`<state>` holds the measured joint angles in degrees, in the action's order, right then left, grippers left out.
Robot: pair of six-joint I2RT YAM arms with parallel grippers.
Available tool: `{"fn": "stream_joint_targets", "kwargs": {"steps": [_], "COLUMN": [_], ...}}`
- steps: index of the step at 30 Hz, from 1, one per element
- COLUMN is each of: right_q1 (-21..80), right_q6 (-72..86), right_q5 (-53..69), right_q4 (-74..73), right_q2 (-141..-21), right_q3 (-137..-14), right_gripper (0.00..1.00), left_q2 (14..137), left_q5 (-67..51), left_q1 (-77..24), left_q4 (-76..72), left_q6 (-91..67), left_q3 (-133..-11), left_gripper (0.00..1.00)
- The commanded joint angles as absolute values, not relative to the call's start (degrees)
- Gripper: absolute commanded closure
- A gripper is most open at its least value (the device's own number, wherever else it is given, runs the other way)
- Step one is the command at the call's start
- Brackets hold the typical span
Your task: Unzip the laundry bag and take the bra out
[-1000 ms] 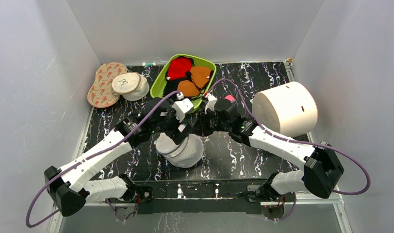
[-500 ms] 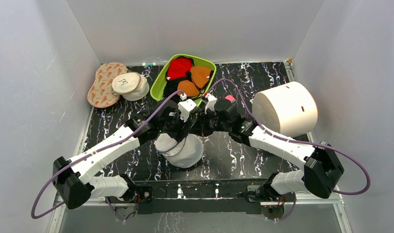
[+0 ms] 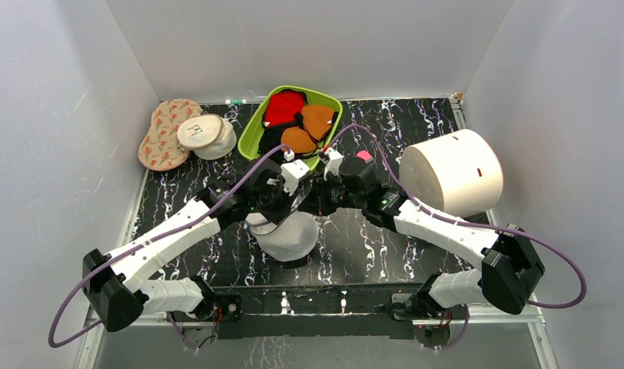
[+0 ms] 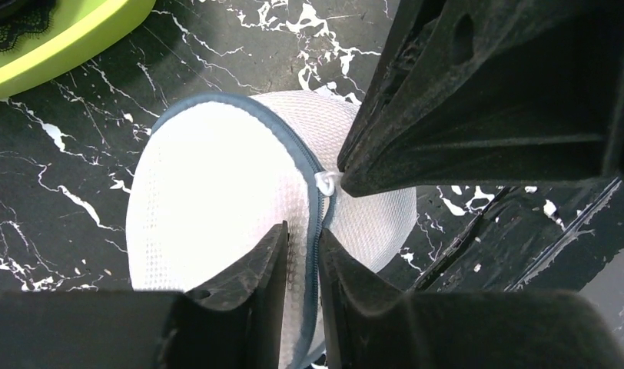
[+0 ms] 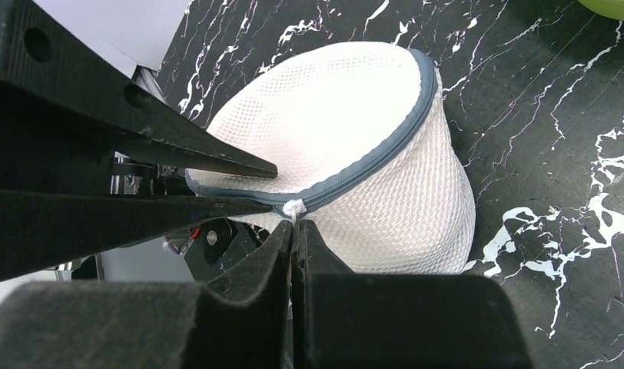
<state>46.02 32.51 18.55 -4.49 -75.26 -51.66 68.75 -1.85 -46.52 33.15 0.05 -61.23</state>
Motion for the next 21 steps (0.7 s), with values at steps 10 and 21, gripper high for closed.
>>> {"fn": "stream_joint_targets", "kwargs": {"steps": [10,21], "right_q1": [46.3,43.0], "right_q6": [33.5,29.8], "right_q5": [14.2,18.1], "right_q4": [1.0,-2.1], "right_q2": [-75.1,-79.3], "right_q3": [-52.2,-55.0], "right_gripper": [1.00,1.00], "left_q2": [61.3,52.2], "left_q5": [-8.1,-9.3], "left_q1": [-46.8,-46.7], "left_q4": [35.6,33.4], "left_q6": [4.4,10.9], "left_q3": [-64.1,-66.2], "left_gripper": [1.00,1.00]}}
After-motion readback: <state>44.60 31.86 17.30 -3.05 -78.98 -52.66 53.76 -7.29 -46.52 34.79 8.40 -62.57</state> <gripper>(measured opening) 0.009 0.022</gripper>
